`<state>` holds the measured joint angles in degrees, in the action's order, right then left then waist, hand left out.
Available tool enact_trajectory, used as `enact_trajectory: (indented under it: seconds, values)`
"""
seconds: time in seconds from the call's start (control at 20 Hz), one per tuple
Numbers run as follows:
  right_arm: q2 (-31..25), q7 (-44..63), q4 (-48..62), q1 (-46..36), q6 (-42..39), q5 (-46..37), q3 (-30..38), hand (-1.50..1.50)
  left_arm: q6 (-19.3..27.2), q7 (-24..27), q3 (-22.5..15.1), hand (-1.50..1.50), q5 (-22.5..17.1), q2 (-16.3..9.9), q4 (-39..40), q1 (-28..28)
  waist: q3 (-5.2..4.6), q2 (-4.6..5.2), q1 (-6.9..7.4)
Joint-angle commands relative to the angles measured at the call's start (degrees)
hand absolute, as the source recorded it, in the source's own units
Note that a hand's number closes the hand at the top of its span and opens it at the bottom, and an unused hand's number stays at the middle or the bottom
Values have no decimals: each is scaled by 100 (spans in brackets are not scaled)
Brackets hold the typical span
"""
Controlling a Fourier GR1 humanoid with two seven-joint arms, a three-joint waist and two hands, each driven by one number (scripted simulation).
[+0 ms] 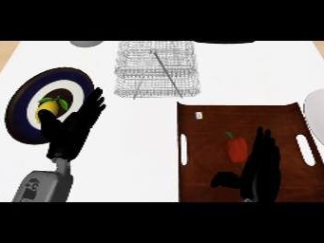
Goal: Pick the bell pepper from the tray and place it in the tiered basket
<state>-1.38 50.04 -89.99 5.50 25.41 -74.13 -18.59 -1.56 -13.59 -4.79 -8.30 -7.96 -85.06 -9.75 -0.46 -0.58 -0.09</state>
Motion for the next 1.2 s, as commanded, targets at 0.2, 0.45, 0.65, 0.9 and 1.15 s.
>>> enact_trajectory:
  seconds: [0.2, 0.45, 0.65, 0.9, 1.15]
  values:
    - [-67, -591, 1270, -451, 467, 276, 393, -150, 45, -117, -80, 0, 156, 129, -383, 294, 48, 59, 40]
    - [56, -1264, 1395, -404, 770, 454, -54, 150, 80, -128, 33, 0, 203, 187, 91, -250, 50, 67, 19]
    - [-52, -1058, 1171, -497, 371, 250, -25, 150, -307, -178, 373, 0, -149, -104, 114, -218, 45, 63, 12]
    - [129, -780, 1027, -888, 514, -12, -41, 150, -126, 117, 92, 0, 183, 146, -38, 187, 45, 56, 26]
    - [130, -578, 1087, -872, 120, 159, -480, 150, -136, 30, 73, 0, 197, 163, -151, 214, 46, 56, 61]
